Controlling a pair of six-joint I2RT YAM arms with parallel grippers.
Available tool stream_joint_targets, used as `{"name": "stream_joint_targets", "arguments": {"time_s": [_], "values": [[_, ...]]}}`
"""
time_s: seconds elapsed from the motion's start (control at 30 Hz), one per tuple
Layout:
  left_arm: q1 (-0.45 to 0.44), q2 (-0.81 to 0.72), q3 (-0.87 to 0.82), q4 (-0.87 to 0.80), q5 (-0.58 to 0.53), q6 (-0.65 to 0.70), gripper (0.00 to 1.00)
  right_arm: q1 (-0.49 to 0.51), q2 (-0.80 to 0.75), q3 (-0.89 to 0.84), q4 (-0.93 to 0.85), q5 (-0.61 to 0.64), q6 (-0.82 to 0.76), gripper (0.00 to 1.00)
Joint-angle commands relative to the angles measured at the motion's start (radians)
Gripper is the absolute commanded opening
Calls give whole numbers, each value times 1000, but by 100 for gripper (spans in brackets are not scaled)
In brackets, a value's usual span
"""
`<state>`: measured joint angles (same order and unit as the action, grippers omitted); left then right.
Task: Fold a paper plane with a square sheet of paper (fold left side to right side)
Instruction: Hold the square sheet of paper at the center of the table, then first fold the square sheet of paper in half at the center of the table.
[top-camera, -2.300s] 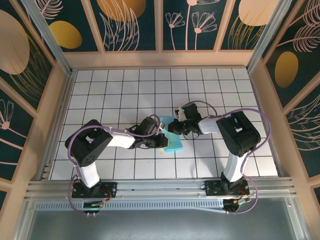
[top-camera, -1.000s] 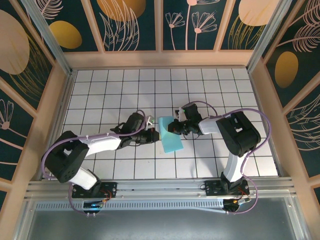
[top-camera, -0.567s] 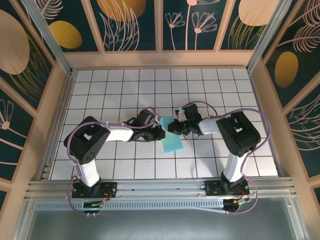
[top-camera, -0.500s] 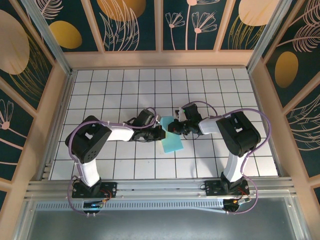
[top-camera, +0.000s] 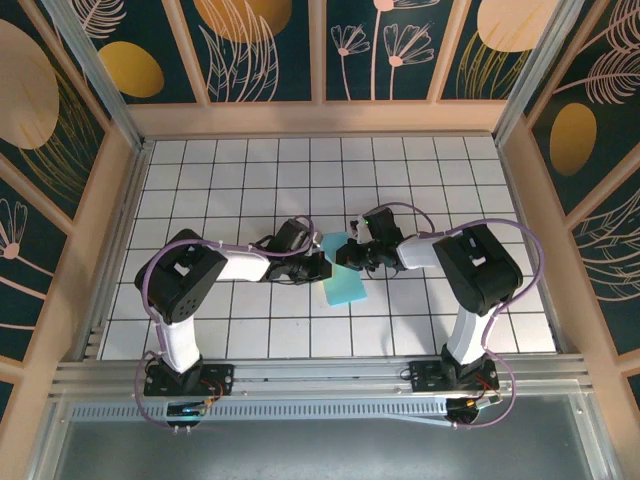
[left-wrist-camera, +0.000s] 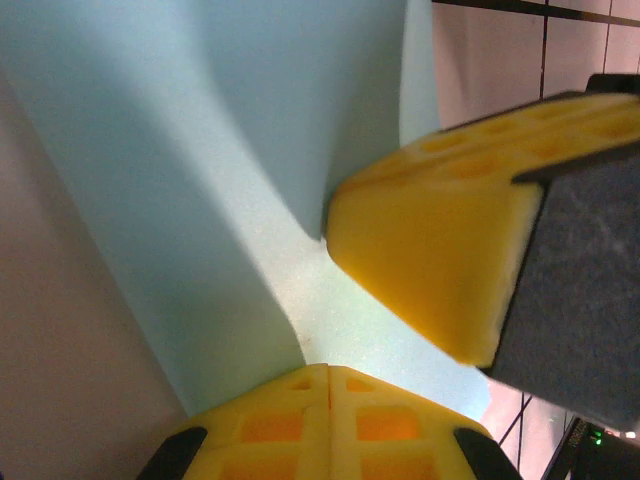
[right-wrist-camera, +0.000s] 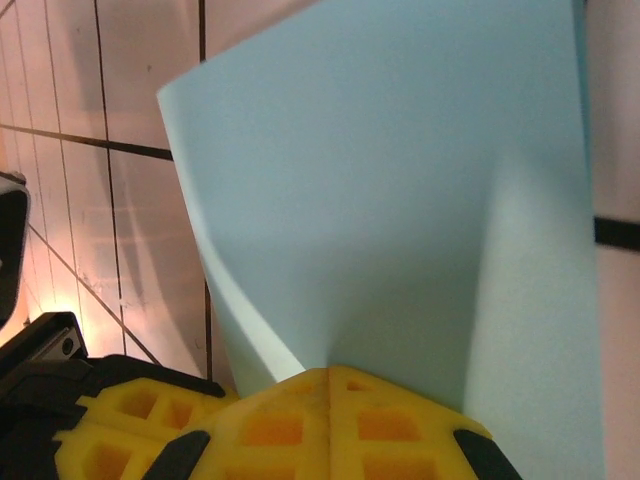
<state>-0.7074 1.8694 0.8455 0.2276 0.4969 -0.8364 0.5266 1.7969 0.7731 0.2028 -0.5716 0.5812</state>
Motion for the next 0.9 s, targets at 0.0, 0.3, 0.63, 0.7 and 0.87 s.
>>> {"name": "stream_joint_targets", "arguments": {"time_s": [0.0,0.3,0.63,0.7,0.87], "values": [[-1,39,10,-54,-29,-8,0,13,-65,-15,-68,27,7,0],[-1,37,20,-73,-43,-7,0,33,-170,-168,-34,1,58,0],[-1,0,37,-74,-30,-9,0,60,-159,-211,-54,28,61,0],[0,-8,51,-81,-37,-9,0,59,-153,-210,-81,52,45,0],[2,-5,100,-106,-52,17,0,48,-150,-212,-115,88,20,0]]}}
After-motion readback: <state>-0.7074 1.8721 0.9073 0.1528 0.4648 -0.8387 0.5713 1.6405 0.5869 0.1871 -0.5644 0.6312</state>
